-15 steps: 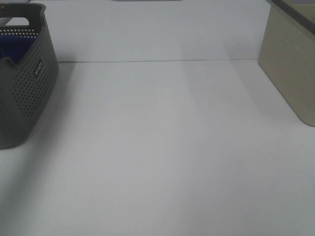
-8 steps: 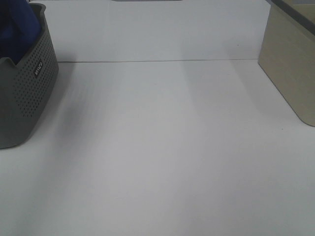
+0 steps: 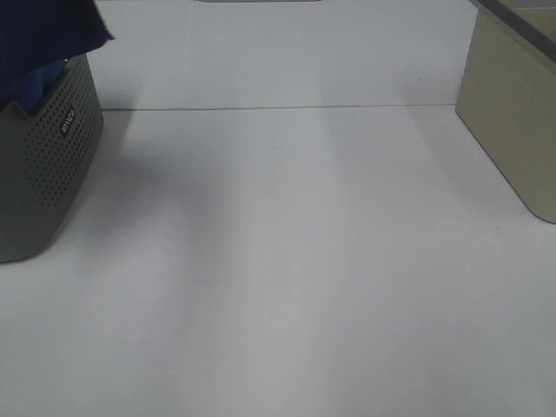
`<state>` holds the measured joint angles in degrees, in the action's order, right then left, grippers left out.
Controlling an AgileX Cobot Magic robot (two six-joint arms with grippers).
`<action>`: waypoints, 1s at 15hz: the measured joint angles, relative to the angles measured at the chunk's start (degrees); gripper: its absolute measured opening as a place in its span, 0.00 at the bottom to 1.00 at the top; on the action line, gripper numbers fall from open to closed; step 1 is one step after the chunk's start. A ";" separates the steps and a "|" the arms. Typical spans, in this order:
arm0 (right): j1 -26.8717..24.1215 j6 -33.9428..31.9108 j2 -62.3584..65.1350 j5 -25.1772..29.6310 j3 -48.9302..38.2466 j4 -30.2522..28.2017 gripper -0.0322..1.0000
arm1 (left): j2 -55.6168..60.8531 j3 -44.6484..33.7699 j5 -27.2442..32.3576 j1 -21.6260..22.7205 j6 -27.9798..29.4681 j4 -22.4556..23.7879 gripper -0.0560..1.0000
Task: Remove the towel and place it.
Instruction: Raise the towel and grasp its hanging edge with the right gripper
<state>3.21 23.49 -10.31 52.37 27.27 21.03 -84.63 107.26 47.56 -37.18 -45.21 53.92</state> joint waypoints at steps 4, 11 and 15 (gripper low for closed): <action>0.00 27.79 -20.23 -12.66 0.00 27.62 0.70 | -0.86 0.00 -8.25 -5.16 0.06 0.11 0.05; 0.00 81.19 -52.37 -7.51 2.23 71.33 0.70 | -9.11 0.00 -14.27 -10.26 0.00 -0.17 0.05; 0.00 93.11 -68.35 1.95 8.65 77.86 0.83 | -11.97 0.00 -14.32 -12.03 0.00 -1.72 0.05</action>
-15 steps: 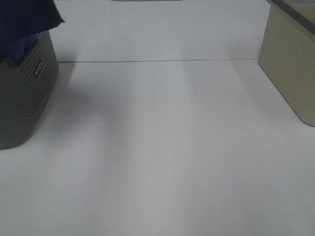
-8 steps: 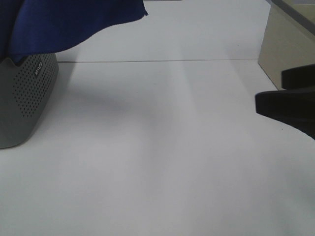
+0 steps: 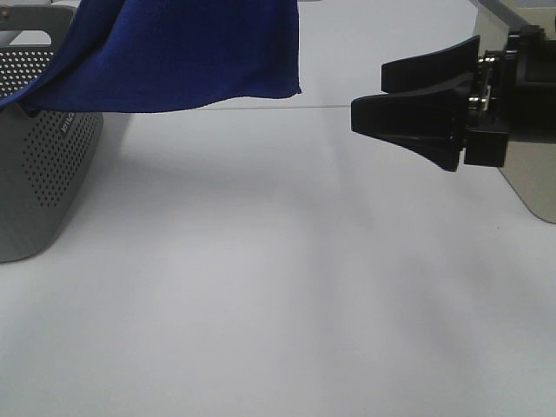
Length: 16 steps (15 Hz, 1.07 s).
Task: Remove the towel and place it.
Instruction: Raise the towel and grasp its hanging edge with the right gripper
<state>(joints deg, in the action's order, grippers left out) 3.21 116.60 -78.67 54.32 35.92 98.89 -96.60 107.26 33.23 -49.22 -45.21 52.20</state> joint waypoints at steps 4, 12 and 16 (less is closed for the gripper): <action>0.00 0.92 -13.52 1.32 9.45 0.63 0.88 | -0.40 0.00 -1.95 -2.23 0.00 -4.58 0.05; 9.40 2.12 -21.20 0.97 16.16 0.63 0.88 | -0.40 0.00 -4.47 -2.41 0.00 -9.57 0.05; 9.91 2.18 -21.20 -1.95 16.16 0.63 0.86 | -0.40 0.00 -3.67 -2.41 0.00 -9.91 0.05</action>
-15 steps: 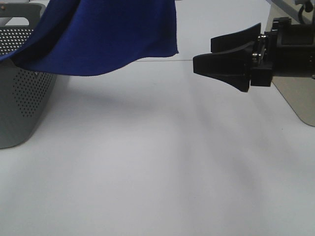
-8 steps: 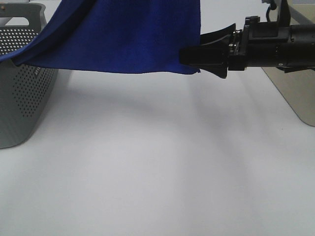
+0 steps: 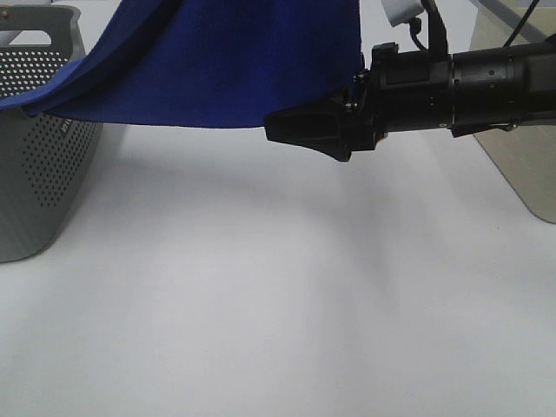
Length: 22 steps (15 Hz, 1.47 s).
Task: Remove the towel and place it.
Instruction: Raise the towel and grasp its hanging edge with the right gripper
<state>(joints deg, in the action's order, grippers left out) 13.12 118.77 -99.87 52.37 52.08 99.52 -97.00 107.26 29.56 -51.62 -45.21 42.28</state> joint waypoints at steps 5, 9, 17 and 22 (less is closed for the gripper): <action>0.00 -1.03 0.00 -1.32 0.00 0.00 0.74 | 0.00 0.00 0.92 0.00 0.00 -0.06 0.05; 0.00 -1.95 0.00 -1.89 0.00 0.00 0.59 | 0.00 0.00 2.01 0.00 0.00 -0.11 0.05; -1.15 -2.29 0.00 -4.87 0.00 0.00 0.33 | 0.00 0.00 2.06 0.00 0.00 -0.11 0.05; -4.53 -2.29 0.00 -0.86 0.00 0.00 0.05 | 0.00 0.00 2.12 0.00 0.00 -0.11 0.05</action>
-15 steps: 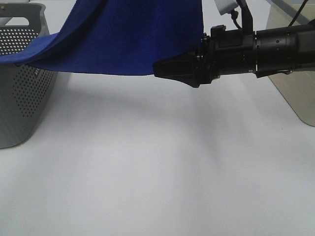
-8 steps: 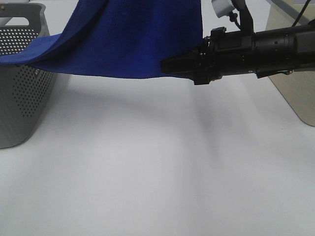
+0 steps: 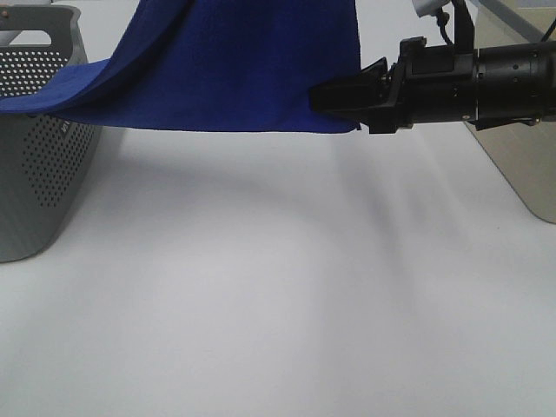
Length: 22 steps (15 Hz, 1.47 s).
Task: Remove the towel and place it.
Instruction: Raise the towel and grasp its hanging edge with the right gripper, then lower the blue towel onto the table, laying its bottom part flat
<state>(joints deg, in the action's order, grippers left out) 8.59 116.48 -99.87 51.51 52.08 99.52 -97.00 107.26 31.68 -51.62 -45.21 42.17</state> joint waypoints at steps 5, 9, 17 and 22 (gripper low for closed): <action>-0.06 -1.20 0.00 0.63 0.00 -1.15 0.05 | 0.00 0.00 0.00 0.00 0.34 -1.15 0.05; -0.11 -18.05 4.58 -10.08 0.63 -8.94 0.05 | 0.00 0.00 0.00 0.52 11.40 -2.41 0.05; -0.11 -81.76 10.03 0.74 32.14 -76.55 0.05 | 0.00 0.00 -4.01 7.51 32.31 -6.59 0.05; -0.11 -84.63 9.85 2.69 48.07 -85.26 0.05 | -0.23 0.00 -20.00 14.78 32.83 -11.29 0.05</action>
<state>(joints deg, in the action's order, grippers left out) 8.48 31.86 -90.01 54.20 100.15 14.27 -97.23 107.26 11.69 -36.84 -12.38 30.88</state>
